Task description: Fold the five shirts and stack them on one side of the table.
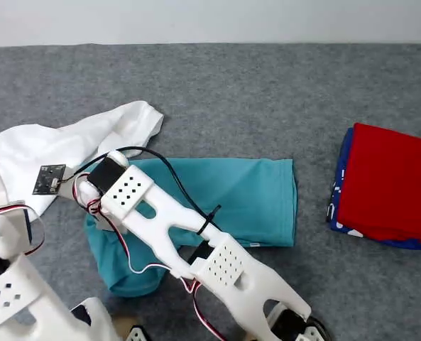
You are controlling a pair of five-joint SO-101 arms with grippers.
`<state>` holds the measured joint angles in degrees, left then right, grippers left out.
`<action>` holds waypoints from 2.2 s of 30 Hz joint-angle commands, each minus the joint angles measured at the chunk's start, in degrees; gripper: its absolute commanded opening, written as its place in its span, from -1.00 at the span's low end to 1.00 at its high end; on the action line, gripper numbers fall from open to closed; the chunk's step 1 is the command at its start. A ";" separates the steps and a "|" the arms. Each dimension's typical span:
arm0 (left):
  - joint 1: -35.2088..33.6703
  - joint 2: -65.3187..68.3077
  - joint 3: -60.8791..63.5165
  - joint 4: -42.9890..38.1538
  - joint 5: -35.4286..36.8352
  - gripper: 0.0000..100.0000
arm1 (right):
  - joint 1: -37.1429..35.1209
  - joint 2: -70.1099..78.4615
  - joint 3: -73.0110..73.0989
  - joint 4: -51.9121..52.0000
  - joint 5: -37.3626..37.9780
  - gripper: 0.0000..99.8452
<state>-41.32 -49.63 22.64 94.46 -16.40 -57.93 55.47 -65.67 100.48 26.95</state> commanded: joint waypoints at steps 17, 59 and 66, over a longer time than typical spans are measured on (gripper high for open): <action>-0.18 0.18 -0.57 -1.23 0.44 -0.99 | 0.75 -3.74 -0.09 1.89 -0.09 -0.98; 0.26 0.62 2.07 -0.88 0.35 -0.99 | 18.77 0.22 -10.11 2.51 -10.90 -0.84; -0.09 0.26 2.51 0.88 0.18 -0.99 | 15.43 -0.66 -4.75 0.75 -5.36 -0.77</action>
<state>-41.41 -49.27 25.45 94.73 -16.40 -40.62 59.08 -70.07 100.48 19.47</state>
